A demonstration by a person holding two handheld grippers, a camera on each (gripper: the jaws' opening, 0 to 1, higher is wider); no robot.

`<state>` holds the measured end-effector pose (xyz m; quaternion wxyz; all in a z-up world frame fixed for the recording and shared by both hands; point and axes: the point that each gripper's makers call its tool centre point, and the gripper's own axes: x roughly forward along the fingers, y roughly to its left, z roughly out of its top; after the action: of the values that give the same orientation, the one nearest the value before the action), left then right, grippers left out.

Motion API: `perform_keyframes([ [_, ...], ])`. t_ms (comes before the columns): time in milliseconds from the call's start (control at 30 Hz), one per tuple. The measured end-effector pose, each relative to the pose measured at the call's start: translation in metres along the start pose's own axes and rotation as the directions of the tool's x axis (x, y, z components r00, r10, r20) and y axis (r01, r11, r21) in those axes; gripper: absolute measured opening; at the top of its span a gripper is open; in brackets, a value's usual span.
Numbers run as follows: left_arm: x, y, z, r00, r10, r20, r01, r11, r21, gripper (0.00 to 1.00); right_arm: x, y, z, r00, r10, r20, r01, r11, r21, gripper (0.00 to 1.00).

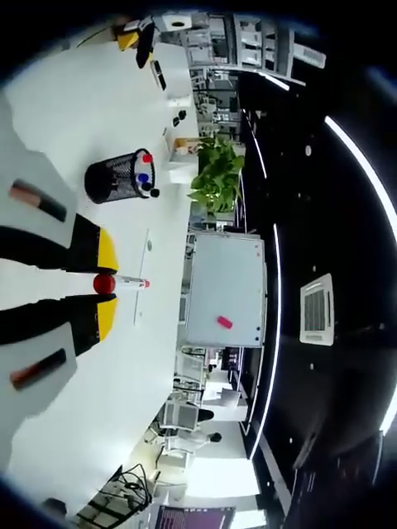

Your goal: Pick up the whiteboard markers from the pen holder and place them facing the whiteboard neatly

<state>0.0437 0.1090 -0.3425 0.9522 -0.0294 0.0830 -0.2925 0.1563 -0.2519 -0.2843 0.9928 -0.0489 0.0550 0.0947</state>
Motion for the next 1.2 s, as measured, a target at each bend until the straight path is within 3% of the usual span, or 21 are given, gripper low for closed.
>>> perform_keyframes([
  [433,0.004,0.000,0.001,1.000,-0.009,-0.004,0.009,1.000,-0.005,0.60,0.008,-0.003,-0.020,0.999,-0.002,-0.051,0.002,1.000,-0.002,0.13],
  [633,-0.002,0.003,0.011,1.000,0.001,0.017,-0.001,1.000,0.006,0.60,0.016,-0.005,-0.037,0.997,-0.038,-0.072,0.039,0.999,0.008,0.13],
  [833,-0.001,0.005,0.003,1.000,0.010,-0.003,-0.010,1.000,-0.001,0.60,0.023,0.000,-0.037,0.997,-0.038,-0.068,0.038,0.999,0.005,0.13],
  [1100,0.001,0.003,0.004,1.000,0.001,-0.020,0.000,1.000,0.011,0.60,0.028,0.000,-0.062,0.986,-0.041,-0.161,0.035,0.999,-0.041,0.13],
  [1200,0.001,0.004,0.006,1.000,0.000,-0.014,0.000,1.000,0.017,0.60,0.029,-0.002,-0.070,0.983,-0.037,-0.177,0.033,0.999,-0.023,0.13],
])
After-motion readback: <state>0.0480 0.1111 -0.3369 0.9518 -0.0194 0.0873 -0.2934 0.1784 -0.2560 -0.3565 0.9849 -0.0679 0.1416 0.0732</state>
